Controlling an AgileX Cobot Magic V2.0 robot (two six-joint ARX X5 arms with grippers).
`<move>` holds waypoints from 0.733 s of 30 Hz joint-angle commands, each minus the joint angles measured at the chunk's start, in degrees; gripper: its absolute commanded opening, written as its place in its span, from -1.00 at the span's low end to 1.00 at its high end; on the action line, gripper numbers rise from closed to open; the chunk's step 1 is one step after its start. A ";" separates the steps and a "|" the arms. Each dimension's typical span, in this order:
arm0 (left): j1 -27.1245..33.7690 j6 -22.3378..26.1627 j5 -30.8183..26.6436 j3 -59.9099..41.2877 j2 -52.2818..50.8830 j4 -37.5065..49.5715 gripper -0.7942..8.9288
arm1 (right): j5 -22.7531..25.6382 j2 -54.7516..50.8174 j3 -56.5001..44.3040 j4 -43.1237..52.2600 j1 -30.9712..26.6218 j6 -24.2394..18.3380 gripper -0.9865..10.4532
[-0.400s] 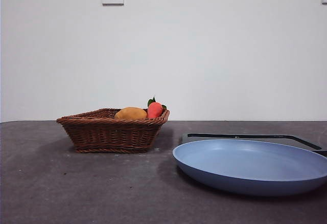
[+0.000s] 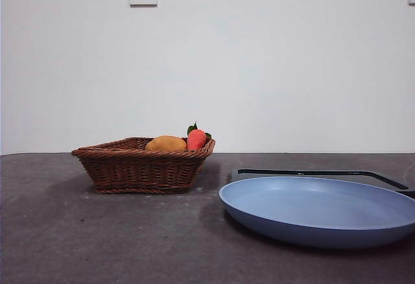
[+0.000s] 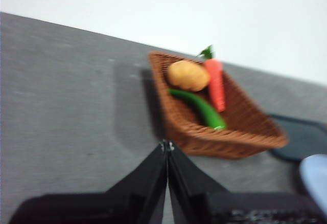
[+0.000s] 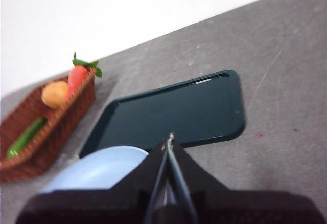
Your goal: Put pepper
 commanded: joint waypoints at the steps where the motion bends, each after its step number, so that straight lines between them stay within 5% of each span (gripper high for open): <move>1: 0.20 -6.95 2.16 1.22 0.00 0.55 -0.82 | -0.09 0.31 3.52 0.87 0.09 3.93 -0.82; 8: 0.20 -8.02 3.32 8.79 4.85 -4.13 -0.82 | -0.26 7.43 13.53 -1.49 0.11 3.41 -0.82; 12: 0.20 -6.95 7.13 15.37 11.28 -5.88 -0.82 | -3.91 14.60 21.31 -6.75 0.11 -0.35 -0.82; 18: 0.20 1.86 15.08 26.97 22.77 -14.25 -0.82 | -11.72 26.08 34.67 -21.14 0.15 -8.72 -0.82; 22: 0.09 9.64 18.03 34.45 29.20 -23.58 -0.82 | -12.17 33.03 43.67 -33.33 0.42 -16.04 -0.82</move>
